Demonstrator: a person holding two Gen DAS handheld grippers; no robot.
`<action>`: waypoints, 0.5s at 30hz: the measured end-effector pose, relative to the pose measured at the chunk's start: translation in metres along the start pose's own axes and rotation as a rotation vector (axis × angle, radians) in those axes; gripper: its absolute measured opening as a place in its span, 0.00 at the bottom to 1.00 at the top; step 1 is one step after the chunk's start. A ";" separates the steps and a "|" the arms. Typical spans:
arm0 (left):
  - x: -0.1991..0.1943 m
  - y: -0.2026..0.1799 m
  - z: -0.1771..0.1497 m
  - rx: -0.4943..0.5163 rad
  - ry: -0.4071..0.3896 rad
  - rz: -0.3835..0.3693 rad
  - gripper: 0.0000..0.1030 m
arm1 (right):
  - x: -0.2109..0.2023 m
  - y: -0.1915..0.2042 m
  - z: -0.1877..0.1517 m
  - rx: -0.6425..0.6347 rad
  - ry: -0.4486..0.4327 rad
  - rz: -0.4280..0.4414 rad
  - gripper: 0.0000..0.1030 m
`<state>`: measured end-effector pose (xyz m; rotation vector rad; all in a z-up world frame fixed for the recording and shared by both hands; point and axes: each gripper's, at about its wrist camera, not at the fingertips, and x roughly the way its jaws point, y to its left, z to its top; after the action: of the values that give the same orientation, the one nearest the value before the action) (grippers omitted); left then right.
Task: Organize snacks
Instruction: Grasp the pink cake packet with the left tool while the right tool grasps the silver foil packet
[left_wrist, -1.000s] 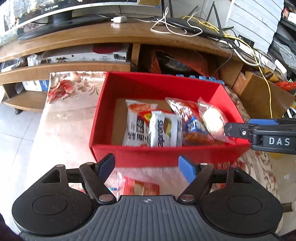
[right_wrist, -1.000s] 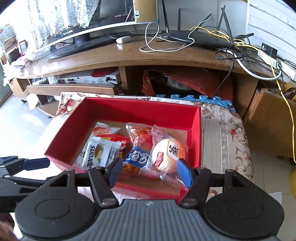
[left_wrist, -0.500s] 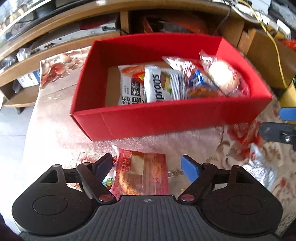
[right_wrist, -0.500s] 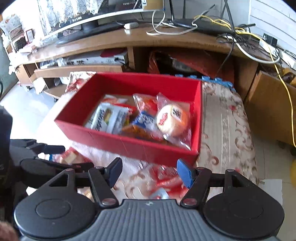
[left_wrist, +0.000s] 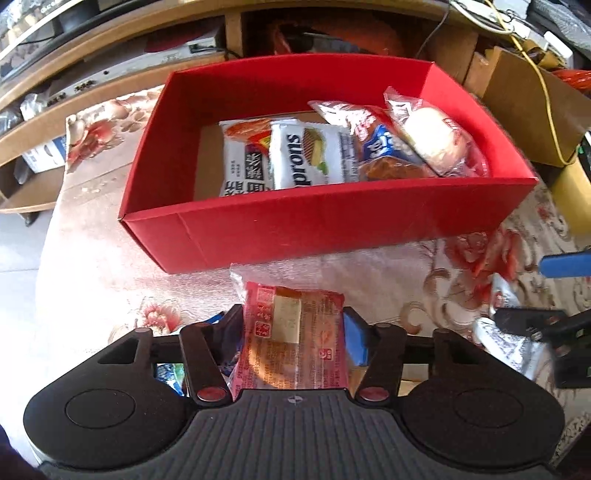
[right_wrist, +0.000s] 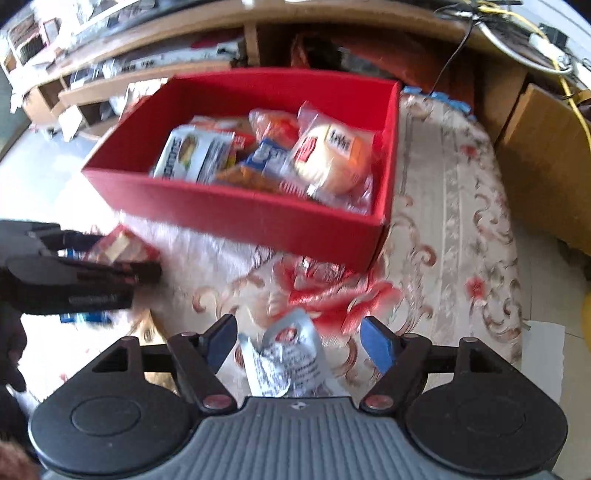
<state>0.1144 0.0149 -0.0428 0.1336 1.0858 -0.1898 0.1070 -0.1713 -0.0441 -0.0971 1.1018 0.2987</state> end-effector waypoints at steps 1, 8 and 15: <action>-0.001 -0.001 0.000 -0.002 -0.001 -0.007 0.60 | 0.003 0.001 -0.001 -0.008 0.013 0.000 0.70; -0.005 -0.003 -0.001 -0.015 -0.007 -0.056 0.60 | 0.021 0.007 -0.010 -0.052 0.085 0.000 0.70; 0.001 -0.006 -0.001 -0.003 0.010 -0.072 0.62 | 0.028 0.017 -0.012 -0.102 0.078 -0.018 0.74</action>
<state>0.1124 0.0091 -0.0448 0.0927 1.1012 -0.2529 0.1035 -0.1528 -0.0731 -0.2107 1.1621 0.3368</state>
